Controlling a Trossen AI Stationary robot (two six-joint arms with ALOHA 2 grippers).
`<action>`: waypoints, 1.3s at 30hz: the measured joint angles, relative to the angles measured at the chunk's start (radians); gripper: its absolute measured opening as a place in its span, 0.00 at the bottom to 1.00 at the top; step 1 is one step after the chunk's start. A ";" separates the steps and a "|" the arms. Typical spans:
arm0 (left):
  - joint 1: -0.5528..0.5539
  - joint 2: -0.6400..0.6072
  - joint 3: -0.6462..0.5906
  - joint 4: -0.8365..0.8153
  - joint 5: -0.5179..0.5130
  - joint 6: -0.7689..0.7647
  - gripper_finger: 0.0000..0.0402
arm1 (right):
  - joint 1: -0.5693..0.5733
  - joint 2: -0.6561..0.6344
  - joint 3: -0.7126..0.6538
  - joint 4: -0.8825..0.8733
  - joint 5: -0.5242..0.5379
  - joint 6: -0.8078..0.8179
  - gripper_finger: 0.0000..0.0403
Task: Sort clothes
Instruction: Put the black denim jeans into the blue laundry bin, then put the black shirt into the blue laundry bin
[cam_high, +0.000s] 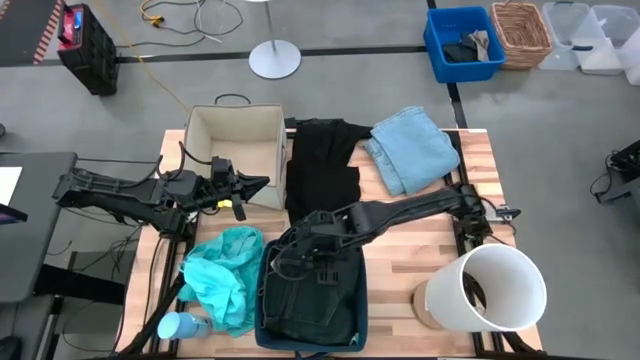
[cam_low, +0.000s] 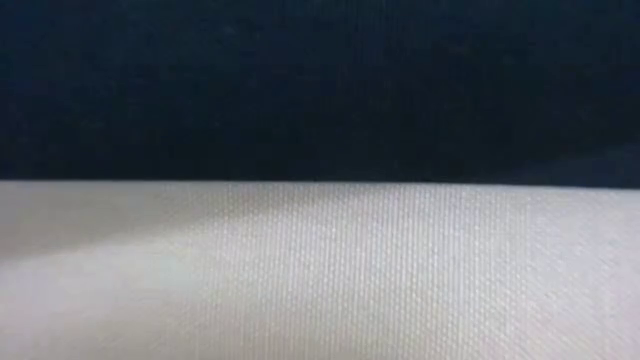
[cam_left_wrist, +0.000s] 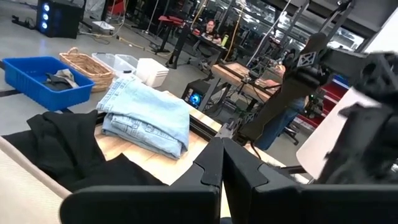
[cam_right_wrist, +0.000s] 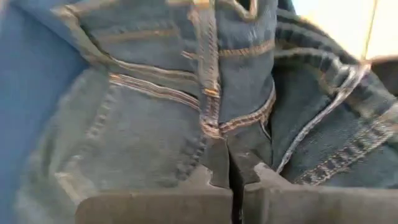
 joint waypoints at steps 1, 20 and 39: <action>0.000 0.000 0.000 -0.001 0.000 0.000 0.00 | 0.000 -0.019 0.000 0.009 0.003 -0.001 0.00; 0.052 0.000 0.000 0.005 0.000 -0.023 0.00 | -0.249 -0.214 0.001 -0.003 0.364 0.148 0.14; 0.067 0.000 0.000 0.009 -0.018 -0.032 0.00 | -0.459 0.054 0.001 -0.017 0.165 0.083 0.47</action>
